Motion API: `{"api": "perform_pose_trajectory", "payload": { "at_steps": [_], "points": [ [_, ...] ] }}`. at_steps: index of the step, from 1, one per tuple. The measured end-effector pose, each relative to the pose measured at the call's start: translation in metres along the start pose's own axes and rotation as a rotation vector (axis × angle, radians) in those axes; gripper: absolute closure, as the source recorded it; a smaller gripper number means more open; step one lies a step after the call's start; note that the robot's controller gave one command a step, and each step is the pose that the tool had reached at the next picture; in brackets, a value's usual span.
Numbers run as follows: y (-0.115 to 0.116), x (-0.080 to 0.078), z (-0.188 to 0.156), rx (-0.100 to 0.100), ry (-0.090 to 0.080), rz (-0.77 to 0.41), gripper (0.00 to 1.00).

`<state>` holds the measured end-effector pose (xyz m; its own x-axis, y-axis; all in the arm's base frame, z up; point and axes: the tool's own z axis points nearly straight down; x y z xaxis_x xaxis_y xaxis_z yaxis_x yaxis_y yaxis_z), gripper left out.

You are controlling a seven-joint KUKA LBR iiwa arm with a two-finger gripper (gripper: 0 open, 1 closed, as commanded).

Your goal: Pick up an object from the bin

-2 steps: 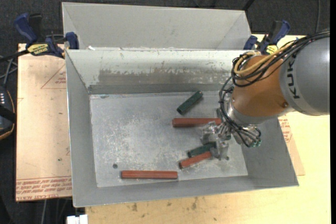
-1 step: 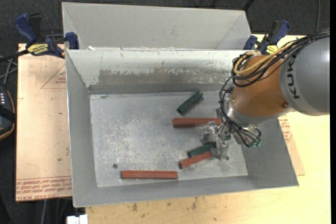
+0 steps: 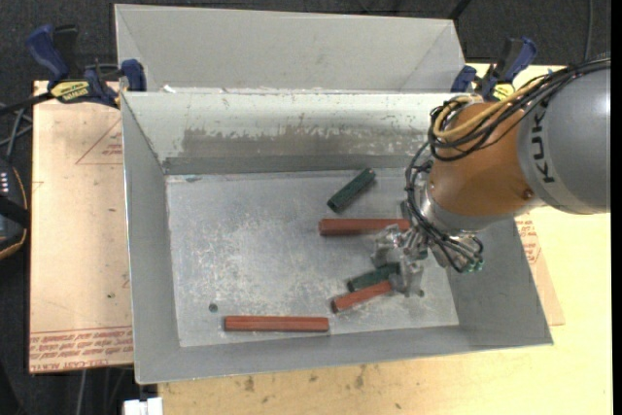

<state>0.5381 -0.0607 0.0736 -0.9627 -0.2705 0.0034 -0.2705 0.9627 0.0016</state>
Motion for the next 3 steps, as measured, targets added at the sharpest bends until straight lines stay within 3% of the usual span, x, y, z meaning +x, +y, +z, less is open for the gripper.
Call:
{"api": "perform_pose_trajectory", "payload": {
  "at_steps": [1, 2, 3],
  "points": [
    [0.023, -0.009, -0.047, -0.001, -0.001, -0.170, 1.00],
    [0.027, -0.016, -0.107, -0.001, -0.003, -0.177, 1.00],
    [0.041, -0.039, -0.078, 0.002, -0.006, -0.223, 0.00]
  ]
}}
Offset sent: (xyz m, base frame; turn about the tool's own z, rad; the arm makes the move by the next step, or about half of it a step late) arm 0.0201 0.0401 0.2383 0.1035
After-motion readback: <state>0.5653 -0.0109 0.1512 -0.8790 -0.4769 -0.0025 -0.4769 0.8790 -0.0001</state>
